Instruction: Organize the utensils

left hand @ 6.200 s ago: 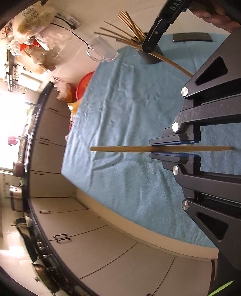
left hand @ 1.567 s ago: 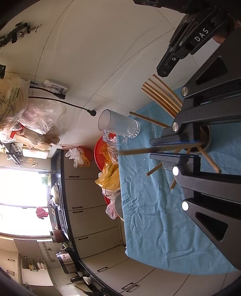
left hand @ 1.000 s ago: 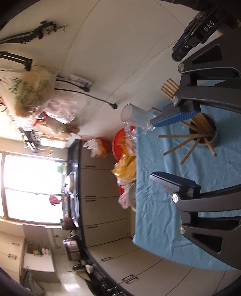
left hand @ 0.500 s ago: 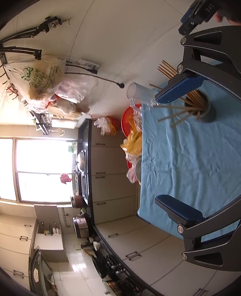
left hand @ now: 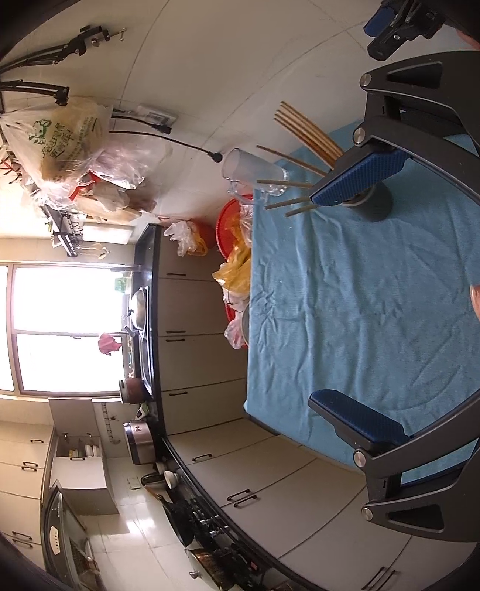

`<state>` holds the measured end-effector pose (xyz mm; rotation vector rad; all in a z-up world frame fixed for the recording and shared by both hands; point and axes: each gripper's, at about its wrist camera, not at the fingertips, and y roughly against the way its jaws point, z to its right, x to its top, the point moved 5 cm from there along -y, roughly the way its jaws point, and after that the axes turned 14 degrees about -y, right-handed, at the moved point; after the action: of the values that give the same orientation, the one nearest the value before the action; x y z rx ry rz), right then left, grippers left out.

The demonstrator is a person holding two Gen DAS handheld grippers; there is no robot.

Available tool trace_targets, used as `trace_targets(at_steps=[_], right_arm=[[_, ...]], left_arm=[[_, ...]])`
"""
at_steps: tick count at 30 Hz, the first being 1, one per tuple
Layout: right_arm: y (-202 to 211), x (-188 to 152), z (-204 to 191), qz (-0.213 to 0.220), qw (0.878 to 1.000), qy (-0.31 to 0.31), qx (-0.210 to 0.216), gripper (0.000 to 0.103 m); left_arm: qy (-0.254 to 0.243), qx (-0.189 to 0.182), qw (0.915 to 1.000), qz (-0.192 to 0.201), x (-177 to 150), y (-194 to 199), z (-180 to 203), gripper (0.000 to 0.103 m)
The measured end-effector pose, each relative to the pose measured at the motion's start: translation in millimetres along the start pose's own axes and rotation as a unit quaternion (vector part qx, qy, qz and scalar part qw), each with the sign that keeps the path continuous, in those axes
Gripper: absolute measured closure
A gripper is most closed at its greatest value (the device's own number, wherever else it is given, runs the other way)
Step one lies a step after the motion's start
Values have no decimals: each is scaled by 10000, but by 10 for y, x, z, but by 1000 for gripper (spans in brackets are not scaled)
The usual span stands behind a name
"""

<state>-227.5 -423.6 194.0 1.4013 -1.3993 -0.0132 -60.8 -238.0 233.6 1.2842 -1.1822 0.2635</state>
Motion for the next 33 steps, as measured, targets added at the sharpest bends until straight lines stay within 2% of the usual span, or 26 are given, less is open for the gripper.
trace_targets(at_steps=[16, 33], right_arm=[[173, -279, -151, -144, 9990, 387, -180, 10], [214, -409, -246, -210, 9980, 555, -234, 10]], left_arm=[[-253, -318, 9985, -364, -499, 70, 137, 4], [-284, -379, 9977, -487, -638, 58, 174, 4]])
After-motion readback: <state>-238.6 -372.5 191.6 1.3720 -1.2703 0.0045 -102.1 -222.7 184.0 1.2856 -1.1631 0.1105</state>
